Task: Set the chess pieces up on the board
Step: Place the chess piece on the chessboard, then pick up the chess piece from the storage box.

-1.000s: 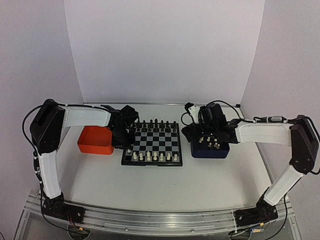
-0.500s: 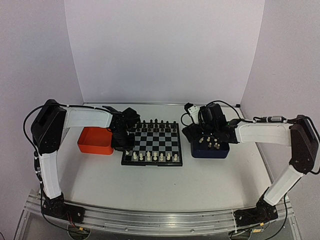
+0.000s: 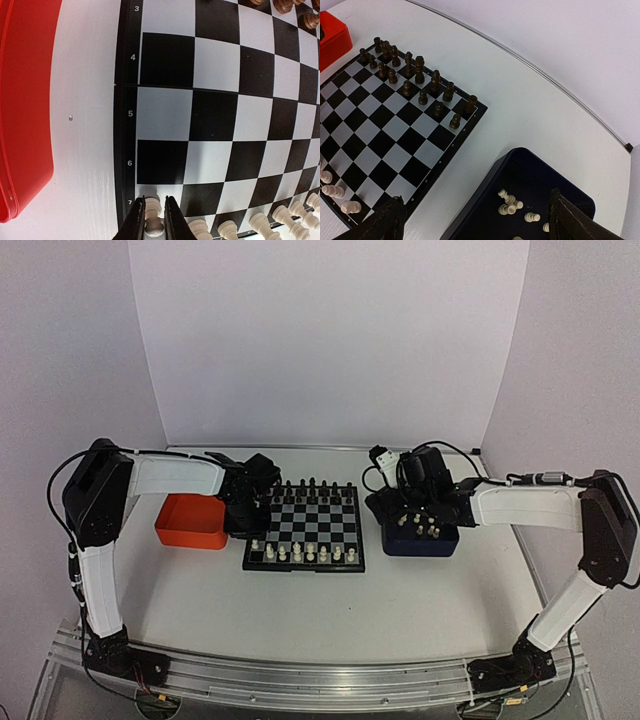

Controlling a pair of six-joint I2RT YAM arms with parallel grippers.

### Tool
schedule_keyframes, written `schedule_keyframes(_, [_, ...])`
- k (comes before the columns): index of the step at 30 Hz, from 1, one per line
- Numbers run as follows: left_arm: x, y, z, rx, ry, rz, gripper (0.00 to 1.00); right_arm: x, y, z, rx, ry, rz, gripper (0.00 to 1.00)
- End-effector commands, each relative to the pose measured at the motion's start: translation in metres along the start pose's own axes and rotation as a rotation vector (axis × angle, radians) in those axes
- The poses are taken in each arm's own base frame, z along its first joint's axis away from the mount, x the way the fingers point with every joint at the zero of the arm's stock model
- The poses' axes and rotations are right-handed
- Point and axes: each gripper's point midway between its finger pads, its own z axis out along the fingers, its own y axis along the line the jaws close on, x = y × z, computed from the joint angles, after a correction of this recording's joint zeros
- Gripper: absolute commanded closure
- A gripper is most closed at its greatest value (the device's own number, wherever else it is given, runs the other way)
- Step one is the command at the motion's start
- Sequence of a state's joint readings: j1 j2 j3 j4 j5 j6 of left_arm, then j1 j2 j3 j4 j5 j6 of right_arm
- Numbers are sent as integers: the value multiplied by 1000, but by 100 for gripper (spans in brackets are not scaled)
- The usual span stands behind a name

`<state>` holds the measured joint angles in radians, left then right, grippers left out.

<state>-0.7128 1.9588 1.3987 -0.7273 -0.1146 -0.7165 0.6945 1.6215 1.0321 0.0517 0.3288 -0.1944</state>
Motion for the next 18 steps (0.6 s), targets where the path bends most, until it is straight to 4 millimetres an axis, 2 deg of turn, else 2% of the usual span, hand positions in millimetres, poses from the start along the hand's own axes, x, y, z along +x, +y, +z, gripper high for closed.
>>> schedule_keyframes(1, [-4,-12,0,51,-11,21,89,-15,-8,-2,35,-35,5,6])
schedule_keyframes(4, [-2,-11,2,51,-1,21,93,-13,-9,-3,42,-32,2,6])
schedule_keyframes(12, [-3,1,0,-18,-9,13,91,-14,-11,-6,49,-36,1,6])
schedule_keyframes(15, [-14,1,-10,-20,-57,6,87,-14,-11,-6,47,-39,6,6])
schedule_keyframes(18, [-35,-9,-23,4,-130,4,81,-15,-12,-6,50,-39,10,6])
